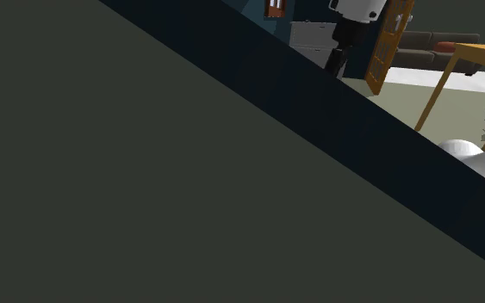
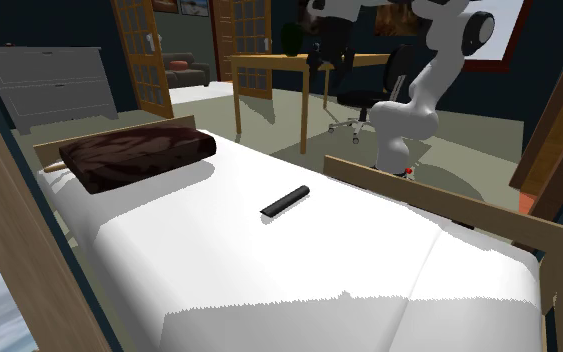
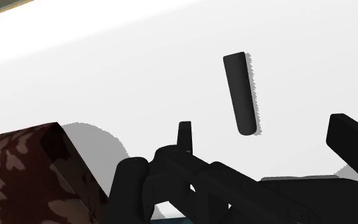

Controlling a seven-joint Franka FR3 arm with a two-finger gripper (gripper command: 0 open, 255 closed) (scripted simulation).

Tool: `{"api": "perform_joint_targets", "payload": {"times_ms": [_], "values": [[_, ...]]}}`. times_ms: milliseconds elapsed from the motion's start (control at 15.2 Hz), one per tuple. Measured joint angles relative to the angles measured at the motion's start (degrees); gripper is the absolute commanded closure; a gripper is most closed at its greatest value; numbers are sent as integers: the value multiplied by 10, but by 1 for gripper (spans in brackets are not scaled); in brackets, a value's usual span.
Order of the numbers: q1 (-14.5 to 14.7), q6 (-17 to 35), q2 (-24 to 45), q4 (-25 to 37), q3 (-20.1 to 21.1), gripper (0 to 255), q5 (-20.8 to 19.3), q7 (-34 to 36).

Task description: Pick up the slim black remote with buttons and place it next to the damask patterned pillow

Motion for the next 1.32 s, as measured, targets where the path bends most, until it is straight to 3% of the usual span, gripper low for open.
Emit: {"api": "perform_joint_targets", "payload": {"times_ms": [198,660,1320], "values": [[3,16,16,-7,-2,0,3,-2],[16,109,101,-53,-14,0,18,-20],[41,249,295,-55,-29,0,55,-60]]}}
